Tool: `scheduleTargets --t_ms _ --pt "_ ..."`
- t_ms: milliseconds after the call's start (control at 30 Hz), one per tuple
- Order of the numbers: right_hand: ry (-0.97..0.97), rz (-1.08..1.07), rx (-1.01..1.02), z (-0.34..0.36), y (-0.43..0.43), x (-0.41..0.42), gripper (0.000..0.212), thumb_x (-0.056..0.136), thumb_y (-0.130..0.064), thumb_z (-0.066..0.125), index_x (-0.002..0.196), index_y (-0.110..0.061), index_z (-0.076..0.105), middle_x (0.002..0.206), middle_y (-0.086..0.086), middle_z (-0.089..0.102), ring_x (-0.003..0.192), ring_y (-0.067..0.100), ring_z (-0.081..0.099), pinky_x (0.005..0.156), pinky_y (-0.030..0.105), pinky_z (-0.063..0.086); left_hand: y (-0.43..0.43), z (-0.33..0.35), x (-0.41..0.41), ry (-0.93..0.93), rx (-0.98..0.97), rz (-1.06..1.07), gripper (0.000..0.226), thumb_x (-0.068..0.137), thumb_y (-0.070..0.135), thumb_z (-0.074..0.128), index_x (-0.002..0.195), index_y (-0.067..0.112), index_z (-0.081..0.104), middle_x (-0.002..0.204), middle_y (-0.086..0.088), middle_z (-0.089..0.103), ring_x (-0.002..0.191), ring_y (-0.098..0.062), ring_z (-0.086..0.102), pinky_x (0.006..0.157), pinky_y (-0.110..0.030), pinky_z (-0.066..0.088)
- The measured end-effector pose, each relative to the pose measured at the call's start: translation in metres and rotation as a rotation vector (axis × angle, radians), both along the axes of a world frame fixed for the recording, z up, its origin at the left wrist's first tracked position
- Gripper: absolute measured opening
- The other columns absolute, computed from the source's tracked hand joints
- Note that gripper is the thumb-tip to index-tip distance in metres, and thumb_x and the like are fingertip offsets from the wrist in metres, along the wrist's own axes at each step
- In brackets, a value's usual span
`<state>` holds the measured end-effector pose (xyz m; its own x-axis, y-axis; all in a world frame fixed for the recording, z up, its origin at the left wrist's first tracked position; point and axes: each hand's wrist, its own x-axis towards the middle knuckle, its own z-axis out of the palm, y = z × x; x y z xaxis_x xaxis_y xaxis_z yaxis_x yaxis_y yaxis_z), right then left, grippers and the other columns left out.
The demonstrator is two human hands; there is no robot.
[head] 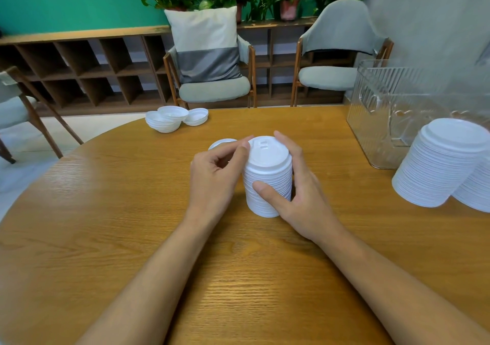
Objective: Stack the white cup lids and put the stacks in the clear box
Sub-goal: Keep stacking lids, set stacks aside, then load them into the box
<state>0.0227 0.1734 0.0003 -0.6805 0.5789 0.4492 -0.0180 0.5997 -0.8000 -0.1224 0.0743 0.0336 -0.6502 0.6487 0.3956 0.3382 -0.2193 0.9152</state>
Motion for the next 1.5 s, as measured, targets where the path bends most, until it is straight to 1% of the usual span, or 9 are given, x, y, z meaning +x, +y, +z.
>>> scheduleTargets --t_ms 233,433,633,867,1067,1167,1233,1367,1500 --pt "0.009 0.013 0.004 -0.001 0.000 0.000 0.080 0.089 -0.051 0.075 0.155 -0.041 0.030 0.150 -0.021 0.047 0.135 0.007 0.050 0.106 0.030 0.049 0.002 -0.002 0.000 -0.029 -0.016 0.031 0.020 0.102 0.013 0.063 0.105 0.011 0.084 0.111 0.010 0.080 0.111 -0.002 0.071 0.097 -0.028 0.056" --pt "0.037 0.004 0.002 -0.001 0.000 -0.001 0.077 0.088 -0.048 0.078 0.151 -0.038 0.035 0.145 -0.017 0.051 0.132 0.010 0.054 0.103 0.029 0.050 0.001 -0.006 0.005 0.035 -0.023 -0.040 0.023 0.096 0.026 0.073 0.114 0.012 0.078 0.106 0.005 0.080 0.101 -0.009 0.074 0.086 -0.026 0.056" --pt "0.030 0.018 -0.018 -0.001 0.001 -0.001 0.078 0.086 -0.044 0.082 0.148 -0.040 0.035 0.138 -0.017 0.055 0.124 0.006 0.058 0.094 0.020 0.050 0.000 -0.007 0.010 -0.071 0.002 -0.157 0.041 0.082 0.023 0.087 0.115 0.008 0.069 0.109 0.001 0.079 0.102 -0.012 0.075 0.084 -0.022 0.056" --pt "-0.027 0.082 -0.030 0.000 0.008 0.003 0.081 0.086 -0.048 0.081 0.145 -0.047 0.025 0.136 -0.023 0.051 0.123 0.003 0.057 0.097 0.027 0.053 0.001 -0.011 0.012 -0.027 -0.025 -0.203 0.046 0.085 0.031 0.085 0.122 0.012 0.065 0.117 0.004 0.074 0.111 -0.013 0.070 0.087 -0.021 0.052" --pt "-0.011 0.034 0.004 0.003 0.010 0.002 0.077 0.084 -0.052 0.080 0.143 -0.048 0.030 0.138 -0.032 0.049 0.127 -0.005 0.052 0.096 0.009 0.043 -0.001 -0.018 -0.013 0.232 -0.079 -0.106 0.046 0.106 0.051 0.043 0.131 0.020 0.065 0.125 0.010 0.071 0.123 -0.014 0.064 0.102 -0.032 0.049" --pt "0.002 0.006 -0.010 0.004 0.012 0.002 0.076 0.082 -0.055 0.078 0.141 -0.051 0.030 0.138 -0.041 0.045 0.128 -0.012 0.048 0.097 0.004 0.037 -0.001 -0.027 -0.041 0.432 -0.136 0.166 0.024 0.102 0.027 0.065 0.124 0.016 0.069 0.122 0.009 0.071 0.117 -0.004 0.063 0.099 -0.021 0.048" --pt "0.002 -0.003 -0.014 0.005 0.012 0.002 0.076 0.080 -0.056 0.077 0.139 -0.054 0.030 0.137 -0.045 0.043 0.128 -0.015 0.047 0.097 0.003 0.037 0.002 -0.036 -0.054 0.566 -0.208 0.221 0.027 0.093 0.016 0.076 0.120 0.014 0.070 0.121 0.006 0.070 0.116 -0.005 0.062 0.100 -0.016 0.044" --pt "-0.017 0.000 -0.027 0.006 0.012 0.002 0.077 0.080 -0.057 0.077 0.141 -0.054 0.030 0.140 -0.038 0.046 0.128 -0.011 0.049 0.100 0.010 0.041 0.007 -0.046 -0.060 0.720 -0.375 0.202 0.025 0.092 0.021 0.078 0.117 0.018 0.076 0.116 0.004 0.076 0.109 -0.017 0.070 0.094 -0.037 0.054" --pt "-0.023 -0.002 -0.037 0.005 0.011 0.001 0.079 0.078 -0.060 0.077 0.141 -0.055 0.030 0.142 -0.031 0.049 0.129 -0.007 0.050 0.105 0.024 0.045 0.008 -0.041 -0.059 0.834 -0.376 0.244 0.030 0.090 0.002 0.073 0.115 0.018 0.079 0.106 0.001 0.080 0.096 -0.024 0.074 0.082 -0.038 0.056"
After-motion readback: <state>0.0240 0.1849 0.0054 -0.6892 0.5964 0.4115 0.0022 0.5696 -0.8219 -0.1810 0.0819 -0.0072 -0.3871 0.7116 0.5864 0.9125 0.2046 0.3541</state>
